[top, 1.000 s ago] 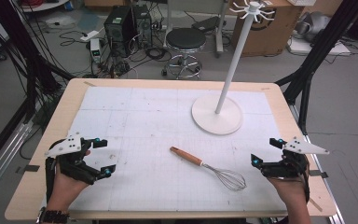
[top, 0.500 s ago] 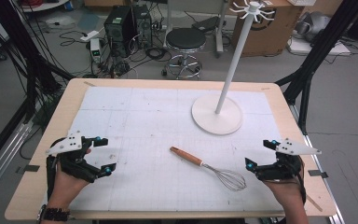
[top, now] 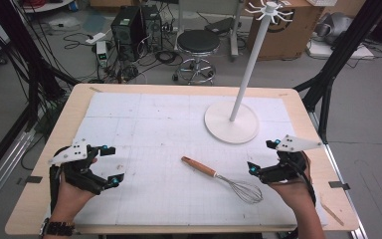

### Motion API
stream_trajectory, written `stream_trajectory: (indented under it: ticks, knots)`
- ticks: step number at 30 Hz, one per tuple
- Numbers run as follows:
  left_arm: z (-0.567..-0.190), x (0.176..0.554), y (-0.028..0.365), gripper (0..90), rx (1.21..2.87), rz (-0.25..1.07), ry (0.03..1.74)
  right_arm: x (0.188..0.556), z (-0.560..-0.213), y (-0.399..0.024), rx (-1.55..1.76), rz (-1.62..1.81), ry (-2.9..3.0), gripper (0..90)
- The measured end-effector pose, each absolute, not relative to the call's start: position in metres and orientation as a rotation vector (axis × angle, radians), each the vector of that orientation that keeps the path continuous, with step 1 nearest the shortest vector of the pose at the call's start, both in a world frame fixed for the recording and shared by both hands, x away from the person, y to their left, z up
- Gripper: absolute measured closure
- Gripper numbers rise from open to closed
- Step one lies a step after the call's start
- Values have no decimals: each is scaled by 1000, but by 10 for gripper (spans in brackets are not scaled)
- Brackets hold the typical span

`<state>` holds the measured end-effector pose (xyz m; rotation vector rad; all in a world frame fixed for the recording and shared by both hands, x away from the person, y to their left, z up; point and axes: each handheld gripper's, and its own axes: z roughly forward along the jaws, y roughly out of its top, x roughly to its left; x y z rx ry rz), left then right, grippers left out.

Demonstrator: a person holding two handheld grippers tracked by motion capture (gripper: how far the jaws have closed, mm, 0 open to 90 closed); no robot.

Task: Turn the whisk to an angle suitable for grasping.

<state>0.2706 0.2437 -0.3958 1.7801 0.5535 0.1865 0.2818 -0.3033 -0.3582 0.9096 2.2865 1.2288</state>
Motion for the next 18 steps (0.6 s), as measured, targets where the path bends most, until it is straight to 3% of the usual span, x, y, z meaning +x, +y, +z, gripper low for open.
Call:
stream_trajectory:
  ticks: [18]
  knots:
    - [-396,271,240,17,1785,177,548,316,-366,-235,849,1022,2591,3]
